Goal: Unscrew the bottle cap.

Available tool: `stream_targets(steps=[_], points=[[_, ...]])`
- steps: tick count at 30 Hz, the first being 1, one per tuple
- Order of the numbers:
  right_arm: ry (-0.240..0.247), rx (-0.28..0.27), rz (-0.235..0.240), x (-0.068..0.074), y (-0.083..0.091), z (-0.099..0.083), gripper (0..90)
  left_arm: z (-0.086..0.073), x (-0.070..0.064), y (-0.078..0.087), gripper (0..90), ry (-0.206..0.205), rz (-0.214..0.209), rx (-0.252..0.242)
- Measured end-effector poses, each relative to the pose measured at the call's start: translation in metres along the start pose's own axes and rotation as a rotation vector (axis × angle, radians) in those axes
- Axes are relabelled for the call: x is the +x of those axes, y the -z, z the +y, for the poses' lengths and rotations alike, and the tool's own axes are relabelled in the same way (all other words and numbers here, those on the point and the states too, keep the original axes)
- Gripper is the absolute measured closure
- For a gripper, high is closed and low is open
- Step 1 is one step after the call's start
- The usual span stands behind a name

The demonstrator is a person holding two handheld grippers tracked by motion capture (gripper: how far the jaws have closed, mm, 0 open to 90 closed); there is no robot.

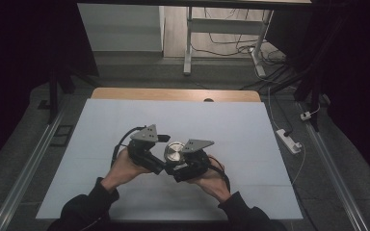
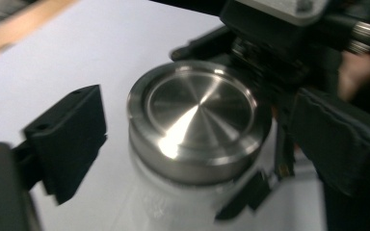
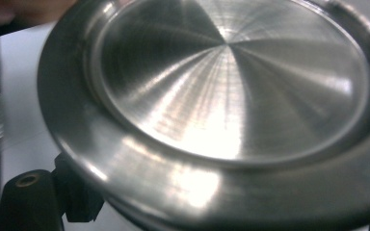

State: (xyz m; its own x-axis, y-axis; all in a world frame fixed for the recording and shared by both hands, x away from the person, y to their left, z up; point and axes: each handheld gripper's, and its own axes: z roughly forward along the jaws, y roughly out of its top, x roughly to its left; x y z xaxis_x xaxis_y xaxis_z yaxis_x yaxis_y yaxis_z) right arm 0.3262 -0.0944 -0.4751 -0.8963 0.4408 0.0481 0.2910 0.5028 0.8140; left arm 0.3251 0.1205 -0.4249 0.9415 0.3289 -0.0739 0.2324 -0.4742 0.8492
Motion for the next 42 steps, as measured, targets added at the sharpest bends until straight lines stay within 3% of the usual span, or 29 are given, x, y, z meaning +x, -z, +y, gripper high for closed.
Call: stream_targets(steps=[2, 4, 5, 9, 11, 15, 16, 18, 19, 20, 21, 22, 24, 25, 26, 27, 28, 29, 30, 31, 33, 34, 35, 39, 42], points=[[0.046, 0.015, 0.066, 0.004, 0.0, 0.001, 14.7, -0.003, 0.003, 0.007, 5.3, -0.036, -0.06, -0.001], [0.066, 0.017, 0.084, 0.006, -0.001, 0.001, 14.7, -0.005, 0.004, 0.009, 6.1, -0.073, -0.11, 0.007], [0.091, 0.026, 0.12, 0.011, -0.003, 0.002, 14.7, -0.007, 0.002, 0.006, 8.5, -0.119, -0.153, 0.021], [0.128, 0.048, 0.157, 0.019, -0.005, 0.002, 14.7, -0.008, -0.004, 0.0, 14.6, -0.179, -0.182, 0.046], [0.135, 0.051, 0.157, 0.019, -0.005, 0.002, 14.7, -0.009, -0.007, -0.002, 18.2, -0.196, -0.152, 0.046], [0.125, 0.05, 0.14, 0.018, -0.005, 0.002, 14.7, -0.009, -0.007, -0.005, 20.4, -0.149, -0.102, 0.019], [0.099, 0.046, 0.101, 0.015, -0.005, 0.002, 14.7, -0.007, -0.009, -0.009, 20.5, -0.103, -0.042, 0.01], [0.07, 0.042, 0.062, 0.011, -0.005, 0.002, 14.7, -0.005, -0.013, -0.014, 20.5, -0.038, 0.035, -0.002], [0.045, 0.04, 0.036, 0.009, -0.005, 0.002, 14.7, -0.005, -0.013, -0.014, 20.5, -0.038, 0.035, -0.002], [0.045, 0.04, 0.036, 0.009, -0.005, 0.002, 14.7, -0.003, -0.016, -0.019, 20.5, -0.001, 0.1, -0.006], [0.009, 0.039, -0.026, 0.004, -0.005, 0.001, 14.7, -0.001, -0.022, -0.026, 20.4, 0.032, 0.176, -0.006], [0.004, 0.038, -0.038, 0.003, -0.005, 0.0, 14.7, 0.0, -0.026, -0.029, 20.2, 0.042, 0.211, -0.008], [-0.013, 0.028, -0.049, 0.001, -0.004, -0.002, 14.6, 0.002, -0.026, -0.03, 16.1, 0.043, 0.212, -0.006], [-0.012, 0.022, -0.048, 0.0, -0.004, -0.001, 14.7, 0.005, -0.025, -0.028, 11.8, 0.048, 0.172, -0.011], [-0.012, 0.022, -0.048, 0.0, -0.004, -0.001, 14.7, 0.005, -0.025, -0.028, 9.9, 0.048, 0.172, -0.011], [-0.009, 0.01, -0.035, 0.0, -0.002, -0.001, 14.7, 0.007, -0.022, -0.019, 8.8, 0.028, 0.133, -0.022], [-0.009, 0.01, -0.035, 0.0, -0.002, -0.001, 14.7, 0.007, -0.022, -0.019, 8.6, 0.028, 0.133, -0.022], [0.002, 0.006, -0.008, 0.0, 0.0, 0.001, 14.7, 0.007, -0.017, -0.009, 8.4, -0.005, 0.086, -0.015], [0.011, 0.005, 0.01, 0.001, 0.001, 0.001, 14.7, 0.007, -0.017, -0.009, 8.4, -0.005, 0.086, -0.015], [0.027, 0.007, 0.024, 0.002, 0.001, 0.001, 14.7, 0.006, -0.015, -0.005, 8.9, -0.025, 0.05, -0.008], [0.053, 0.011, 0.056, 0.005, 0.001, 0.002, 14.7, 0.002, -0.012, -0.001, 9.8, -0.099, -0.013, 0.03], [0.053, 0.011, 0.056, 0.005, 0.001, 0.002, 14.7, 0.002, -0.012, -0.001, 10.4, -0.099, -0.013, 0.03], [0.074, 0.015, 0.083, 0.008, 0.0, 0.003, 14.7, 0.0, -0.012, -0.003, 10.9, -0.127, -0.039, 0.046], [0.096, 0.025, 0.092, 0.013, -0.002, 0.003, 14.7, -0.003, -0.012, -0.009, 13.6, -0.133, -0.06, 0.062], [0.099, 0.032, 0.093, 0.014, -0.004, 0.002, 14.7, -0.005, -0.012, -0.013, 18.9, -0.13, -0.032, 0.063]])
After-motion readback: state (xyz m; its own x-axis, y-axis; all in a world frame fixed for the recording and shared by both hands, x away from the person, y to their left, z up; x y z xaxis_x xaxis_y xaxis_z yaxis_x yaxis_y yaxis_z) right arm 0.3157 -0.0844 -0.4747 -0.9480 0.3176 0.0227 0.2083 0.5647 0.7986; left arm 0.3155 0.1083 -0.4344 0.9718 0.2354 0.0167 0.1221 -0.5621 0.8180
